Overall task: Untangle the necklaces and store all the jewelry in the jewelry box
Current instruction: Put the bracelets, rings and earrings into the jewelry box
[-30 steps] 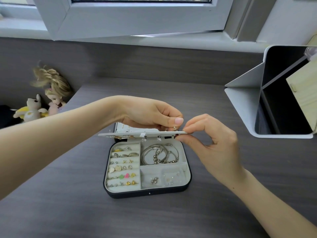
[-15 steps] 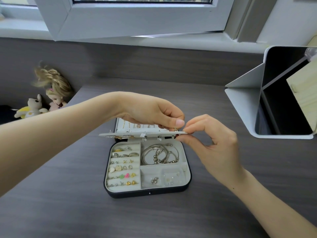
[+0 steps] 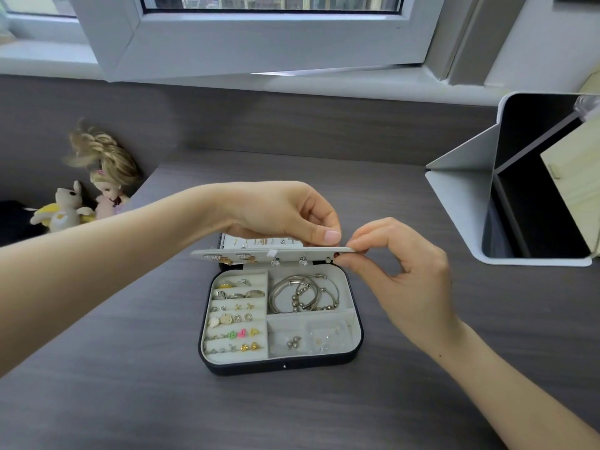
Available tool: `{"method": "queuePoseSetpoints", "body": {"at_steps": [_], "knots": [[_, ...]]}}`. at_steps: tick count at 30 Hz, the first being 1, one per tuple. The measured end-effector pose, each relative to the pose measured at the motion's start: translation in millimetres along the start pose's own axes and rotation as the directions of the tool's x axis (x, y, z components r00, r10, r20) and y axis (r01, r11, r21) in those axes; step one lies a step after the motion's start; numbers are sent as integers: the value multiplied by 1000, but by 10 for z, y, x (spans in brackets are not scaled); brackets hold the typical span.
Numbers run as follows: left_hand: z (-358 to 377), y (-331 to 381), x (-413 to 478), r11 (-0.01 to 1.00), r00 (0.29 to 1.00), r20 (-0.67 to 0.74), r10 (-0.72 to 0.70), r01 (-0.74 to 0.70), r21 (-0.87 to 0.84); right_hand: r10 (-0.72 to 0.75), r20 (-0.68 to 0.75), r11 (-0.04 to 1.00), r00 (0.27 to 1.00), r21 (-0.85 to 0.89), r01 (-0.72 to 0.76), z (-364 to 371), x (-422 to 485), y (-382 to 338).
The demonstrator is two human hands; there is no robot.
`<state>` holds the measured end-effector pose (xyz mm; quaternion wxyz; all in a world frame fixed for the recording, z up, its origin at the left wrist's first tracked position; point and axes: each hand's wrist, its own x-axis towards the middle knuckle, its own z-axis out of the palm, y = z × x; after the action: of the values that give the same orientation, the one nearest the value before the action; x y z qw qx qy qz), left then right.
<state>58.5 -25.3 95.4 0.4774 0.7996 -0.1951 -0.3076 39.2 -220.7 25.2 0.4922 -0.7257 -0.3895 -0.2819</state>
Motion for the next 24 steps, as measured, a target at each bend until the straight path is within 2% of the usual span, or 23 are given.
{"method": "queuePoseSetpoints", "body": {"at_steps": [6, 24], "knots": [[14, -21, -10, 998, 998, -63, 25, -29, -63, -7, 4, 1000, 1000, 5, 6, -2, -3, 3], [-32, 23, 3, 993, 999, 15, -36, 38, -114, -28, 20, 1000, 999, -10, 28, -15, 8, 5]]}}
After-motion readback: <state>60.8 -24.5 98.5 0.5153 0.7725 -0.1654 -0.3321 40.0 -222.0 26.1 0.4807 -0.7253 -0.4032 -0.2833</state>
